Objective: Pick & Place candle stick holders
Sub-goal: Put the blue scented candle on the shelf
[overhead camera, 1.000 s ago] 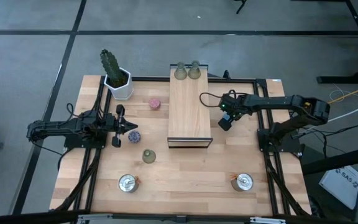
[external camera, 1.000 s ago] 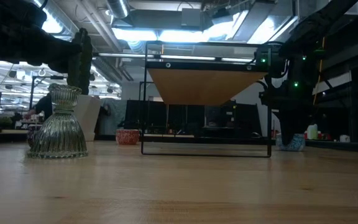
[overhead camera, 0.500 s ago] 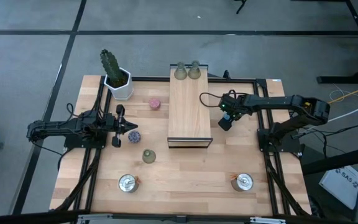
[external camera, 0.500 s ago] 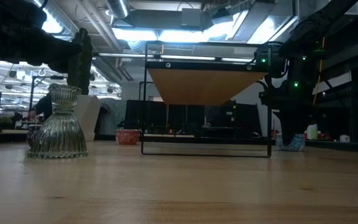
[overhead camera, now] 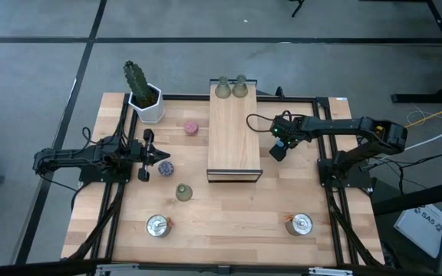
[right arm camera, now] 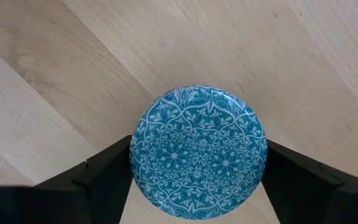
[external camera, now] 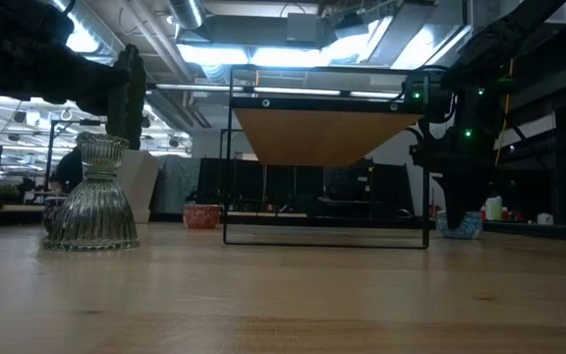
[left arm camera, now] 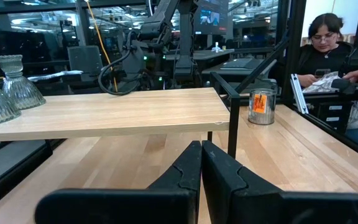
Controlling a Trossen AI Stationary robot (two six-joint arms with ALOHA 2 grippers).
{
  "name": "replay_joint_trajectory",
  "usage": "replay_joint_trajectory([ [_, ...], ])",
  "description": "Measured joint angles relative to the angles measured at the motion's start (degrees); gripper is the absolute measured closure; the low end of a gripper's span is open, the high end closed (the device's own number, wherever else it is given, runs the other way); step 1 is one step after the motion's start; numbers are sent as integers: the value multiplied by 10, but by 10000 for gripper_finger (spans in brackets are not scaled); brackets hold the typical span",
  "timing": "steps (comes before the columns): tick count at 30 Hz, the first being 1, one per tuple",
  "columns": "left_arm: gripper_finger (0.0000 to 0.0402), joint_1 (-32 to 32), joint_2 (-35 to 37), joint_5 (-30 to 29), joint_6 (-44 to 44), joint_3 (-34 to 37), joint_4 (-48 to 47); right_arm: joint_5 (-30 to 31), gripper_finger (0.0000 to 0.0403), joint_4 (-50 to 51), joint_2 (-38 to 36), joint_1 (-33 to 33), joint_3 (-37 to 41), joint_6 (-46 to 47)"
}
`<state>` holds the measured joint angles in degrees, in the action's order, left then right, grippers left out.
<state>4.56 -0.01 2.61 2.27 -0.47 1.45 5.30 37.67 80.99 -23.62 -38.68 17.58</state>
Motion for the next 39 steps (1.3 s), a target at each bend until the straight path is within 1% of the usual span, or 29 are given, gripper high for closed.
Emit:
replay_joint_trajectory([
  [9,395,0,0,0,0,0,0,0,90,5,-5,0,0,0],
  [16,395,0,0,0,0,0,0,-1,91,72,-17,0,-39,-6],
  [27,395,0,0,0,0,0,0,-10,91,192,-17,0,-140,-23],
  [39,395,0,0,0,0,0,0,-10,91,309,-17,0,-294,-71],
])
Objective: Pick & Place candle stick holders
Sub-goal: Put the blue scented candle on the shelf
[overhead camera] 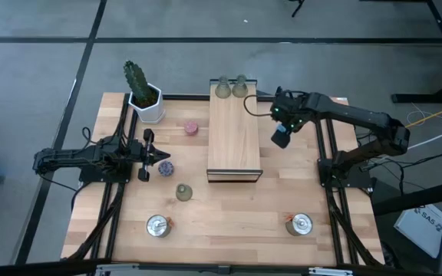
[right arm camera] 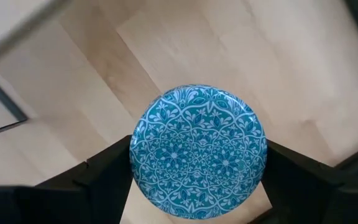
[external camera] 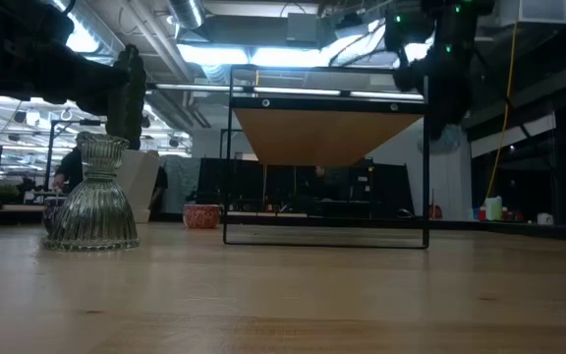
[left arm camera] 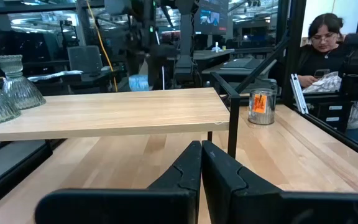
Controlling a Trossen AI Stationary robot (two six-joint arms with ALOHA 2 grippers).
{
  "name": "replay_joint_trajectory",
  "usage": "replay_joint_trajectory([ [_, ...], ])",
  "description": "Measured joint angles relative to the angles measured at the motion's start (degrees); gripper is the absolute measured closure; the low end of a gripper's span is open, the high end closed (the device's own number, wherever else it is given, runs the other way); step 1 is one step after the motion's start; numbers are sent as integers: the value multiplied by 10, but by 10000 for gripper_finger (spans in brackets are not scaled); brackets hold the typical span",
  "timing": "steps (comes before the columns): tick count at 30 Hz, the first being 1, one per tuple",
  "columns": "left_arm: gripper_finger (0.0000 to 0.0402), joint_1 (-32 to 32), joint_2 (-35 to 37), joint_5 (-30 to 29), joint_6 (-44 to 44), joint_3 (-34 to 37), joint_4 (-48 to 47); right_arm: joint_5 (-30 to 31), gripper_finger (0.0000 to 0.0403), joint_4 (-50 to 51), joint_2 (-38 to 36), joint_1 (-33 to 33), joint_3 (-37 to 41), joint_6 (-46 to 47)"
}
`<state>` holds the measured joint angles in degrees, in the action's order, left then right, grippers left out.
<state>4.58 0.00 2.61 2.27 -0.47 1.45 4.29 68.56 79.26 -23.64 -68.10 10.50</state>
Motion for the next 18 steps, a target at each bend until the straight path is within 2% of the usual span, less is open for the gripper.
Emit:
replay_joint_trajectory([
  [10,395,0,0,0,0,0,0,0,91,81,41,0,-125,-29],
  [18,395,0,0,0,0,0,0,0,91,135,105,0,-227,-91],
])
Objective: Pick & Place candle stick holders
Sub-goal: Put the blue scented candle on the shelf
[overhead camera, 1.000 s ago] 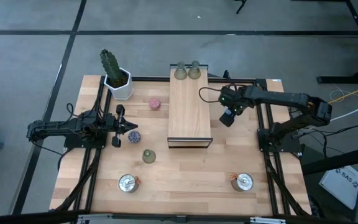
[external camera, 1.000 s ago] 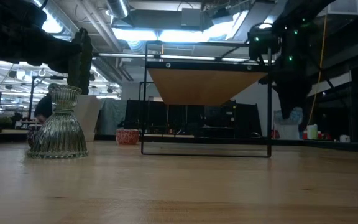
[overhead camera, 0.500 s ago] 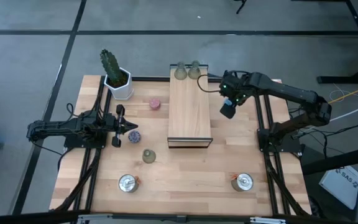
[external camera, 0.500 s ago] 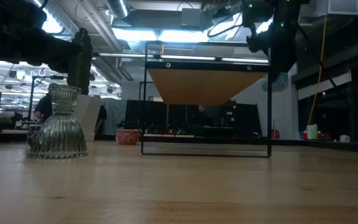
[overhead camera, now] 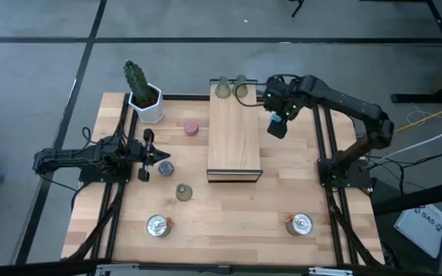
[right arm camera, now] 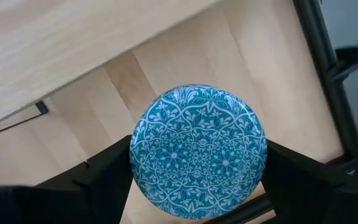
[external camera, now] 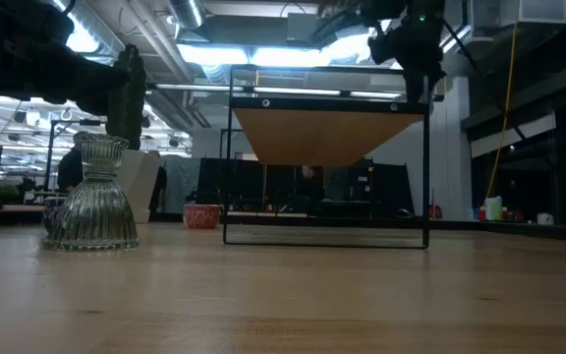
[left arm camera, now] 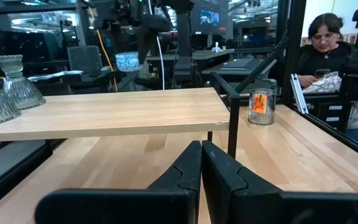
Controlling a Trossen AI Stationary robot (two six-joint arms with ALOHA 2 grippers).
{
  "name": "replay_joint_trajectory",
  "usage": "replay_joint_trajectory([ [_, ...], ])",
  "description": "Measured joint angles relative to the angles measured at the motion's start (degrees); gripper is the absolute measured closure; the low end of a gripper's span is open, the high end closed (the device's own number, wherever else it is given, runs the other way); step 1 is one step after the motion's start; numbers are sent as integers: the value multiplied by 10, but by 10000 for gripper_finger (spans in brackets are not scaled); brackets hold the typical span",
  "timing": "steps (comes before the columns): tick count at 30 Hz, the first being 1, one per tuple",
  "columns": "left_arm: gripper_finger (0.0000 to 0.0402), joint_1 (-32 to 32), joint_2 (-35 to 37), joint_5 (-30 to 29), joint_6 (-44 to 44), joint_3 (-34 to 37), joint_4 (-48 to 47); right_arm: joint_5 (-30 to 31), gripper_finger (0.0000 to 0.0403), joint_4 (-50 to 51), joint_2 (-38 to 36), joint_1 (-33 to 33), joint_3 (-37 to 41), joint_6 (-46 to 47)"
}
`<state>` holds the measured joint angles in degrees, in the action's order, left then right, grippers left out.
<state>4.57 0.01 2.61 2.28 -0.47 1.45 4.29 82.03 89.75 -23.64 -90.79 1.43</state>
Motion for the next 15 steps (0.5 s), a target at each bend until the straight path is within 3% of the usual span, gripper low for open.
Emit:
replay_joint_trajectory([
  [15,395,0,0,0,0,0,0,-14,91,-3,108,19,-102,-113],
])
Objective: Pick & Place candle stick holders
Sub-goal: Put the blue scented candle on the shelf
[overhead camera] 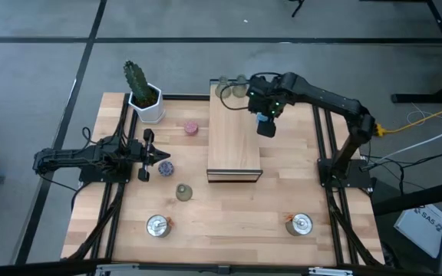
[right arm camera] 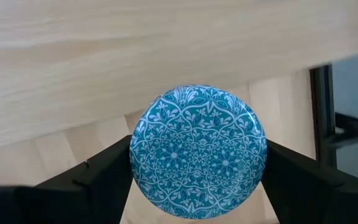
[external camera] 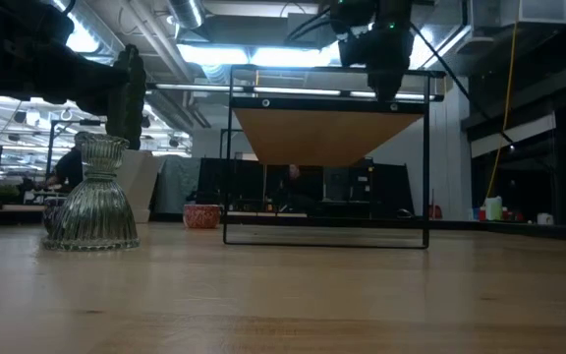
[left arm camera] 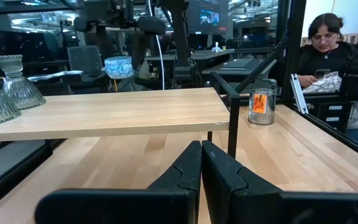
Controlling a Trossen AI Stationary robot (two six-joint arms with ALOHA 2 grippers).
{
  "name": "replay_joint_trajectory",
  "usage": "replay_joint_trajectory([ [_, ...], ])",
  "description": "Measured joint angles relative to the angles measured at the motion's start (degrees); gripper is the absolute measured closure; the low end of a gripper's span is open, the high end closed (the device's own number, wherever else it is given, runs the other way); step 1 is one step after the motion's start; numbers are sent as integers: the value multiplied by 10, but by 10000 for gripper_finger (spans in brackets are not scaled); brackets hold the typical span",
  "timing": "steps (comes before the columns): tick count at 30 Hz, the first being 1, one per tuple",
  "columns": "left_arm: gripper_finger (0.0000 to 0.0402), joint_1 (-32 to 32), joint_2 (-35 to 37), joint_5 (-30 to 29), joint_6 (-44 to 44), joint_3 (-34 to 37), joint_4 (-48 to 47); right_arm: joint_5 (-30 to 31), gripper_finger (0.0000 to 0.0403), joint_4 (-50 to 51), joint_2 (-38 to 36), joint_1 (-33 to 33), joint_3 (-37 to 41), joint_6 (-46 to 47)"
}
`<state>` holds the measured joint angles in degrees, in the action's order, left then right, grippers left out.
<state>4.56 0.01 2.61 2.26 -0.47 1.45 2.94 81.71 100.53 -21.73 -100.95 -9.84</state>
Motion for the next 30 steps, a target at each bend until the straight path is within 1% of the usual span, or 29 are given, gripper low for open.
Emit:
replay_joint_trajectory([
  [7,395,0,0,0,0,0,0,-2,91,-29,24,8,-1,-25],
  [13,395,0,0,0,0,0,0,-3,91,-74,27,13,-1,-28],
  [17,395,0,0,0,0,0,0,-20,91,-93,27,13,-1,-29],
  [30,395,0,0,0,0,0,0,-17,91,-97,54,16,0,-30],
])
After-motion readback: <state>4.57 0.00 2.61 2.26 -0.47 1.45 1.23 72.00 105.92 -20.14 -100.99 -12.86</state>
